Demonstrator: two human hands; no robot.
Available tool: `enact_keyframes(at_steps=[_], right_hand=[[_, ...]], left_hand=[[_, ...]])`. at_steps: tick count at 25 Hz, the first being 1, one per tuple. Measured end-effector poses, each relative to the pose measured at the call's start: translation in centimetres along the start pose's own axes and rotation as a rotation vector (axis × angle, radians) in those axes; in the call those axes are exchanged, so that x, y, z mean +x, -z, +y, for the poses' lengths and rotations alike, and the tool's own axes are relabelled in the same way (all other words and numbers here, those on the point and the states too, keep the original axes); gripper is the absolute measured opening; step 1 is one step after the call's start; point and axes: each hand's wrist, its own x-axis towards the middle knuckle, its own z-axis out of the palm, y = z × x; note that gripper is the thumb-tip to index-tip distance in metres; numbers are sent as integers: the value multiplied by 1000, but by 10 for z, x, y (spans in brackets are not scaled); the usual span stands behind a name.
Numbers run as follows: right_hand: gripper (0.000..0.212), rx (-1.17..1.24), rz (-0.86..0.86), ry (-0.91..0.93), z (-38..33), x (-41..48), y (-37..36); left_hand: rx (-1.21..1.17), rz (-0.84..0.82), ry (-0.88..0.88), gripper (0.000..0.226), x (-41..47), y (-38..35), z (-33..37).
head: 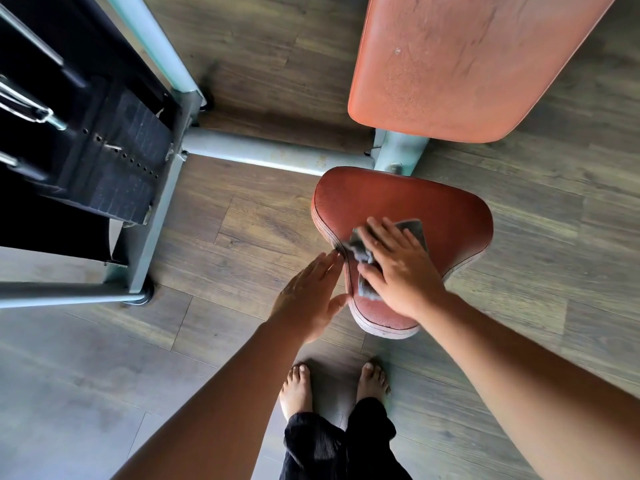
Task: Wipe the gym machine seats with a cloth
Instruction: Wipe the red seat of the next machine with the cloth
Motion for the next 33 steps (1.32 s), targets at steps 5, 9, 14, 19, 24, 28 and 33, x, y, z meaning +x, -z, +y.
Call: enact_keyframes(at_steps=[5,9,14,19,24,28,33], right_hand=[[66,16,27,-281,-15,28,-3],[63,14,82,-101,-36,-33,-12],[64,23,21,-252,0,30,2],[65,42,121,-282,-34,-19,-10],[63,74,118,-284,-5,-24,-9],[66,85,63,-505,14,24,4],[67,74,131,-383,-32,-41,-12]], left_hand=[[33,15,-15,74,-3,0,3],[31,35,-40,72,-4,-1,3],[76,38,-54,70,-3,-2,-1],[69,48,-46,67,-2,-3,1],[90,67,-21,67,3,3,2],[98,82,-4,68,10,6,5],[122,91,16,65,11,7,5]])
